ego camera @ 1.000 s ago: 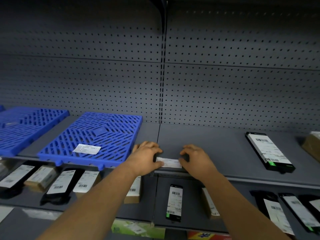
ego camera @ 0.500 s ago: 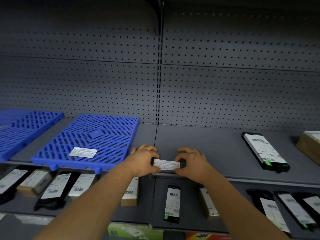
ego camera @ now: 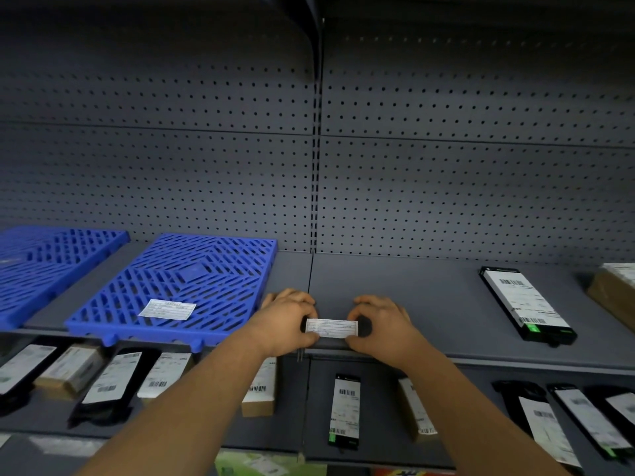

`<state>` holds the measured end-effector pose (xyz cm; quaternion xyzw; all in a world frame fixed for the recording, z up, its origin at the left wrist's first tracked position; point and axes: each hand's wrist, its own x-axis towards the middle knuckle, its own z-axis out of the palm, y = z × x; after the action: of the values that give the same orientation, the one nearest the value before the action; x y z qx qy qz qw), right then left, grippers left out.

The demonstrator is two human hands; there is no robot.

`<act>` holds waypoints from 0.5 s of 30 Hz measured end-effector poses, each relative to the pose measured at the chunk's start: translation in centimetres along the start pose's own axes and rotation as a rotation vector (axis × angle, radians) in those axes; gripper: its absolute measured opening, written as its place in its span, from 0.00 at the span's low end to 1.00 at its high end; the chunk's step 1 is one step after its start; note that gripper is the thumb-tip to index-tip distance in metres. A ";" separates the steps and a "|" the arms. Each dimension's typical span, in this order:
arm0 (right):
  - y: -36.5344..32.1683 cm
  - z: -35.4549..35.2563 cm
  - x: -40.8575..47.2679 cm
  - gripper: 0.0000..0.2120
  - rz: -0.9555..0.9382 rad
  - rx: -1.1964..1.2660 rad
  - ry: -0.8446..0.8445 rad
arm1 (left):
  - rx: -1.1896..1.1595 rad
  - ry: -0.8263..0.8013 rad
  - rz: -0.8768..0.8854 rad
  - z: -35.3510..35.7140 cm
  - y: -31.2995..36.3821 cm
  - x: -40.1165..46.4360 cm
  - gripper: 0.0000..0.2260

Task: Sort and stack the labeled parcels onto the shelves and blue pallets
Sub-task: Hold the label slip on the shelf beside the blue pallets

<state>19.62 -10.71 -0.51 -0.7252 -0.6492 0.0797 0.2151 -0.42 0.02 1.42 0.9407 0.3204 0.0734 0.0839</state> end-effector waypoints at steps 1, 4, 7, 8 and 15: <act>-0.1 0.0 0.0 0.18 0.000 0.000 0.000 | 0.000 0.007 0.005 -0.1 0.0 -0.1 0.14; -0.4 0.2 -0.1 0.23 0.004 -0.025 -0.013 | -0.003 0.026 0.017 -0.2 0.1 -0.2 0.13; -0.8 0.0 0.1 0.23 -0.006 -0.069 -0.021 | -0.008 0.043 0.030 -0.3 0.2 -0.3 0.13; -0.9 -0.1 0.2 0.21 -0.008 -0.072 -0.021 | -0.005 0.049 0.035 -0.3 0.3 -0.3 0.14; -1.6 -1.2 0.1 0.17 -0.003 -0.030 0.017 | 0.026 0.108 0.047 -1.2 0.6 -0.5 0.21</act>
<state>18.67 -10.73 1.30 -0.7279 -0.6497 0.0633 0.2096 -0.73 -0.62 2.66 0.9436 0.3033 0.1219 0.0522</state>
